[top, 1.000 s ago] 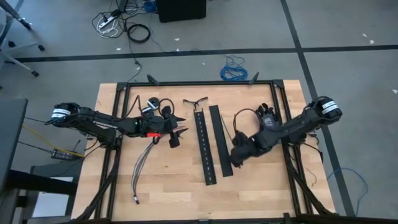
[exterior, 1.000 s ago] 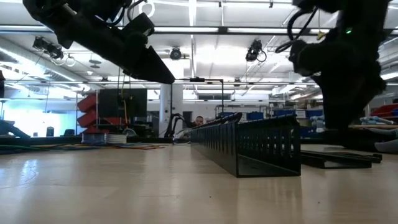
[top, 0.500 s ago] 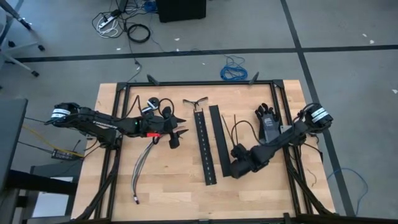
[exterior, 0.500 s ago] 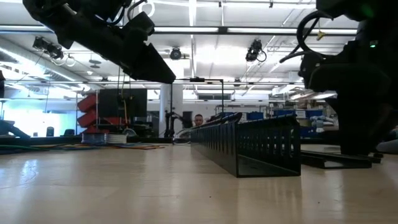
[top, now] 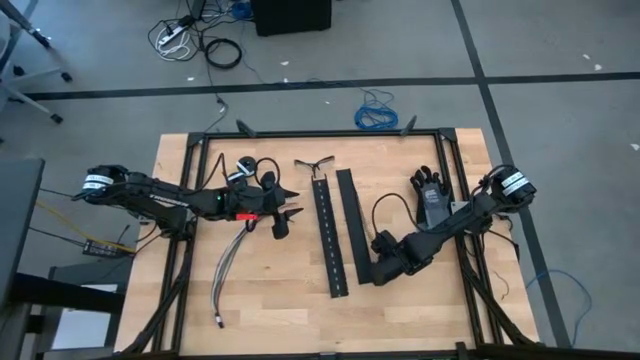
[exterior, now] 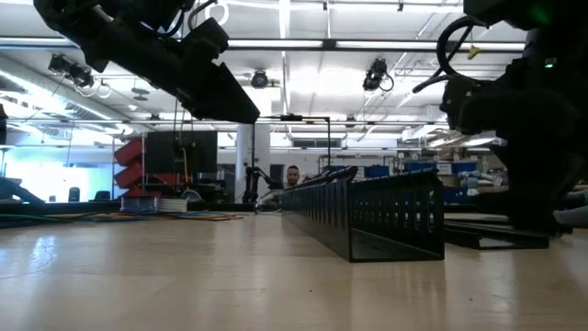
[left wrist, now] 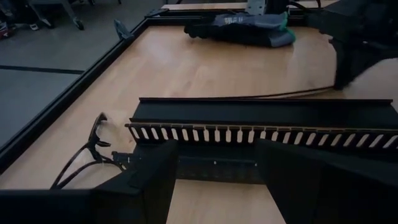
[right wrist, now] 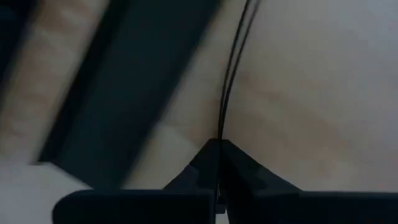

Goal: Ziptie cables
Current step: Wrap the black zip tie on the cable

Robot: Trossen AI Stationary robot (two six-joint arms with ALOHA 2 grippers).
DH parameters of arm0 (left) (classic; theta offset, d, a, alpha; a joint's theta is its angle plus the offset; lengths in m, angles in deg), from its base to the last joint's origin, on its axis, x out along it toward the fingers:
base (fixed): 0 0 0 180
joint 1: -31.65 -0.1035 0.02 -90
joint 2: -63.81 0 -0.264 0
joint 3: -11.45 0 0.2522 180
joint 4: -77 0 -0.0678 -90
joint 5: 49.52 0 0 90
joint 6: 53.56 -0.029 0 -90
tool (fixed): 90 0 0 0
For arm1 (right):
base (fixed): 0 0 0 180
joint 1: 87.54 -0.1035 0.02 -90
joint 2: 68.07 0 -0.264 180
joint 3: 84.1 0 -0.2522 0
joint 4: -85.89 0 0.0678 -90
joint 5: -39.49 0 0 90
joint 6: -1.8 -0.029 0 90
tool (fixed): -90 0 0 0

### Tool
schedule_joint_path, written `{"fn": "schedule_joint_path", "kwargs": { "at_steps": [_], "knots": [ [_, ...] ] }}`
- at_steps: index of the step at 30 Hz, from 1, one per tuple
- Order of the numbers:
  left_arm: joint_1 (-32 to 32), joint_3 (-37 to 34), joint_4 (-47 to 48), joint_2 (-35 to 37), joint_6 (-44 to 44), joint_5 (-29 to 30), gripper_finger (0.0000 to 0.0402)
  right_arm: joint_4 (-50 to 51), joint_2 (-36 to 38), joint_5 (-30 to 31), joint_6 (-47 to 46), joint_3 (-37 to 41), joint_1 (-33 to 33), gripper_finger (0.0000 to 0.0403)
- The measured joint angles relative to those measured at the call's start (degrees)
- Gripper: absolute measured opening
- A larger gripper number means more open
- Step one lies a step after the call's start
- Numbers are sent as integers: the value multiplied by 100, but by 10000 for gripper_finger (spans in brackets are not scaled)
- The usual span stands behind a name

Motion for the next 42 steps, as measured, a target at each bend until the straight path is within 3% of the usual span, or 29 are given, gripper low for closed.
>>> {"fn": "schedule_joint_path", "kwargs": {
  "at_steps": [11,18,27,33,37,42],
  "knots": [
    [0,198,23,152,224,0,211,665,910,809,1079,-807,-98,1],
    [0,201,3,188,858,-58,211,648,1365,2129,1677,-826,-285,0],
    [13,208,-795,176,1434,-1646,211,109,1265,3229,2616,-813,-259,0],
    [44,208,-1037,166,1536,-1781,211,-1079,1270,3483,3698,-820,-146,0],
    [48,208,-892,166,1548,-1792,211,-551,1271,3232,3253,-820,-117,0],
    [50,199,-751,164,1548,-1799,211,1231,1271,2989,1440,-820,-165,0]
  ]
}}
